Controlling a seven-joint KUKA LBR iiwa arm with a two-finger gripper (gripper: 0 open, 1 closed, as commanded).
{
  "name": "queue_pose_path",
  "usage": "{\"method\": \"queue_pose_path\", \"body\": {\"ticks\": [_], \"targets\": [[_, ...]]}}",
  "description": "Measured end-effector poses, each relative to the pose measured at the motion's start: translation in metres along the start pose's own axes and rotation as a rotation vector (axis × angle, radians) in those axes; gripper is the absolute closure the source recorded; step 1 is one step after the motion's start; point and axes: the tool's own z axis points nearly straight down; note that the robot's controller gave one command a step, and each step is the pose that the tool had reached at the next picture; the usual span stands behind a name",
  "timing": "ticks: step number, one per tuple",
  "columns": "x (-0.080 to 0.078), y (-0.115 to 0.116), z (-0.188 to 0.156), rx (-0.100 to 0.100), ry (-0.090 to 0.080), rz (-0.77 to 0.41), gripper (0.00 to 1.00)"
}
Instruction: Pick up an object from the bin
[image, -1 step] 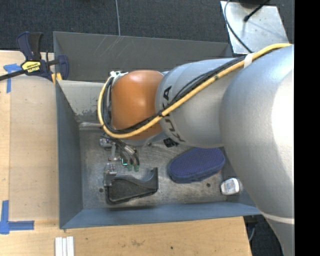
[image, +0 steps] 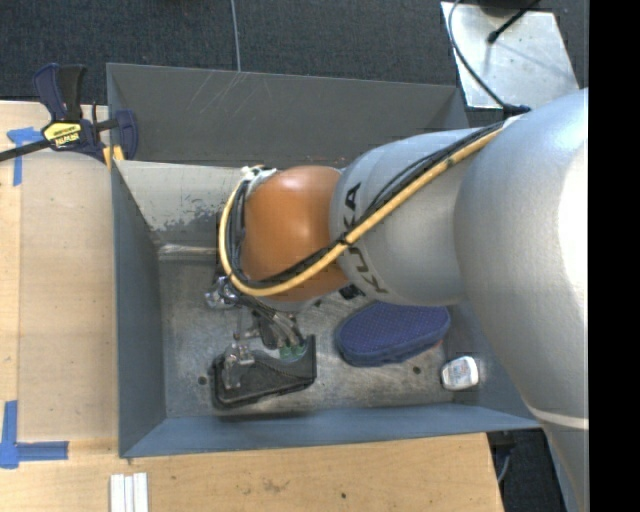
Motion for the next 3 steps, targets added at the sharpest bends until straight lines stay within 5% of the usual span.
{"method": "queue_pose_path", "body": {"ticks": [1,2,3], "targets": [[0.035,-0.078,-0.045,0.012,0.018,-0.185,0.0],[0.052,-0.104,0.038,0.009,0.005,-0.129,0.0],[0.051,-0.102,0.035,0.008,0.001,-0.131,1.0]]}}
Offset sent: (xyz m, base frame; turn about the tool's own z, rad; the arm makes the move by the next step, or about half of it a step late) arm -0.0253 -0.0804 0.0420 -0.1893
